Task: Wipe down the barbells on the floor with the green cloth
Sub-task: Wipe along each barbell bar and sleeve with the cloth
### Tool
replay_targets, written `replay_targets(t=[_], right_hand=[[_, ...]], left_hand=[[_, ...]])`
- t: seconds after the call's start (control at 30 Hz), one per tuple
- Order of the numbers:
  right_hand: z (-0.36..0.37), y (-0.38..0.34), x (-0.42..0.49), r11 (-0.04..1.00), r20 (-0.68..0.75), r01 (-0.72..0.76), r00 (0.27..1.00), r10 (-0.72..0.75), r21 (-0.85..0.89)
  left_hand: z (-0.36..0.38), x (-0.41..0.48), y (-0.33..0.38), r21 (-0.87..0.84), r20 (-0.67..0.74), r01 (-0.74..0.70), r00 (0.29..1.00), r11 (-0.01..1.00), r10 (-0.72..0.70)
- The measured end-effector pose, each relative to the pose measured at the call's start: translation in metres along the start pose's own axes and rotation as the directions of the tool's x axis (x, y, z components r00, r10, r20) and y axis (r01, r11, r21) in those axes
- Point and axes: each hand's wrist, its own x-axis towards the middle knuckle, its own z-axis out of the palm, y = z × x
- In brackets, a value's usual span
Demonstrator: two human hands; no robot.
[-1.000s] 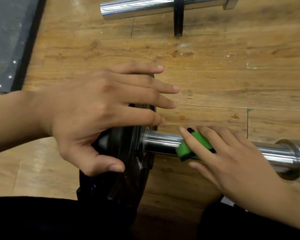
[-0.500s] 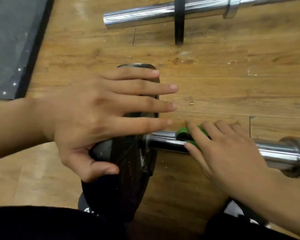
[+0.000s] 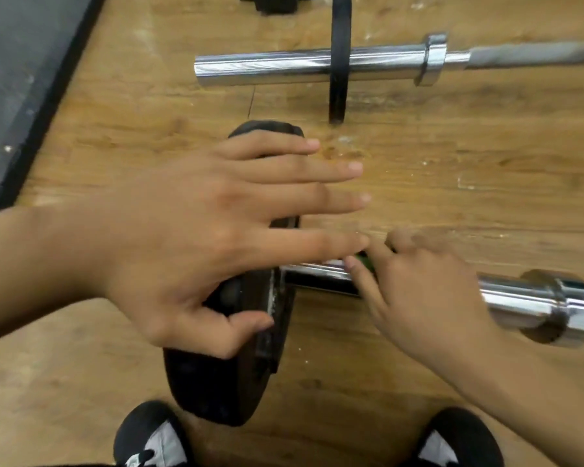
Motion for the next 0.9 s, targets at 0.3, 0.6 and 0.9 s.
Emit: replay_targets(t=[0.3,0.6,0.9], right_hand=[[0.011,0.039,-0.036,0.991,-0.051,-0.004,0.999,-0.003,-0.137],[0.005,0.039,-0.033,0.968,0.007,-0.192,0.981,0.196,-0.158],[0.026,-0.004,0.035,0.952,-0.086,0.234,0.963,-0.254,-0.196]], left_hand=[[-0.005,-0.006,-0.011,-0.061,-0.102,0.107,0.988,0.992,-0.113],[0.014,0.012,-0.035,-0.093,-0.211,0.159,0.962,0.983,-0.175],[0.015,-0.003,-0.028,-0.172,-0.328,0.36,0.857,0.917,-0.398]])
